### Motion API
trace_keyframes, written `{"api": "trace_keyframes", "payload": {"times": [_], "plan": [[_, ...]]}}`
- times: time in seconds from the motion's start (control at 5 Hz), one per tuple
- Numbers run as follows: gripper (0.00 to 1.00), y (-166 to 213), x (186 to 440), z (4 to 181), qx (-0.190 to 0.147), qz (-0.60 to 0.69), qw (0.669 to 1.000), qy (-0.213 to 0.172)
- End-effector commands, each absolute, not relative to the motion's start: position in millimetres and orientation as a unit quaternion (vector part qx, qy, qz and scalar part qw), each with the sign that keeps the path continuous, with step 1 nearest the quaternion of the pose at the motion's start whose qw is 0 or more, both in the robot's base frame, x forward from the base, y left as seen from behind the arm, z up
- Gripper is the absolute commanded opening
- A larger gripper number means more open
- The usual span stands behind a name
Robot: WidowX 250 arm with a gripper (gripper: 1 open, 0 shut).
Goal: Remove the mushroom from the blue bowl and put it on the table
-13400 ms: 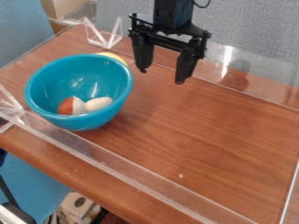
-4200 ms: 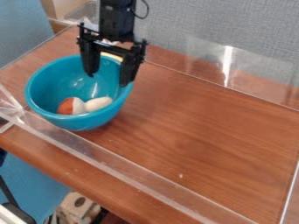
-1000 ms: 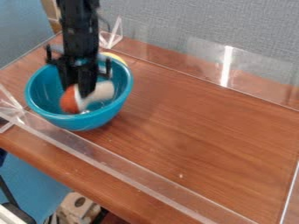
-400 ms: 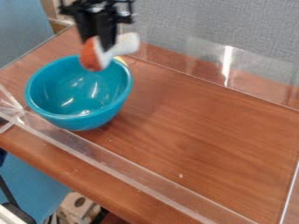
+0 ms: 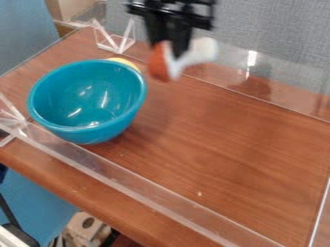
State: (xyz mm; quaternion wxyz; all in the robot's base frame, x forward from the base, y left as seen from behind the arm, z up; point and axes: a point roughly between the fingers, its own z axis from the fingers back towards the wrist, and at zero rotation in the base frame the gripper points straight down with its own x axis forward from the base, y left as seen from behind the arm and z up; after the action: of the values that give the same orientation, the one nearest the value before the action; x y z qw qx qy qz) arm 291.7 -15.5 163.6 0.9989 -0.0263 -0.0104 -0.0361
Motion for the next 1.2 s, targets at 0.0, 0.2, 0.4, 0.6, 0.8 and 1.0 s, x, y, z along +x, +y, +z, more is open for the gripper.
{"api": "trace_keyframes", "payload": {"times": [0.0,0.2,0.4,0.6,0.8,1.0], "plan": [[0.00,-51,294,162.7,-0.027,-0.073,0.997,-0.021],[0.00,-82,294,145.7,-0.024,-0.100,0.995,-0.008],[0.00,-100,290,126.4,-0.020,-0.115,0.993,0.010],[0.00,-101,288,104.7,-0.015,-0.119,0.992,0.024],[0.00,-94,291,93.8,-0.010,-0.118,0.992,0.032],[0.00,-88,295,84.4,-0.005,-0.117,0.992,0.039]]}}
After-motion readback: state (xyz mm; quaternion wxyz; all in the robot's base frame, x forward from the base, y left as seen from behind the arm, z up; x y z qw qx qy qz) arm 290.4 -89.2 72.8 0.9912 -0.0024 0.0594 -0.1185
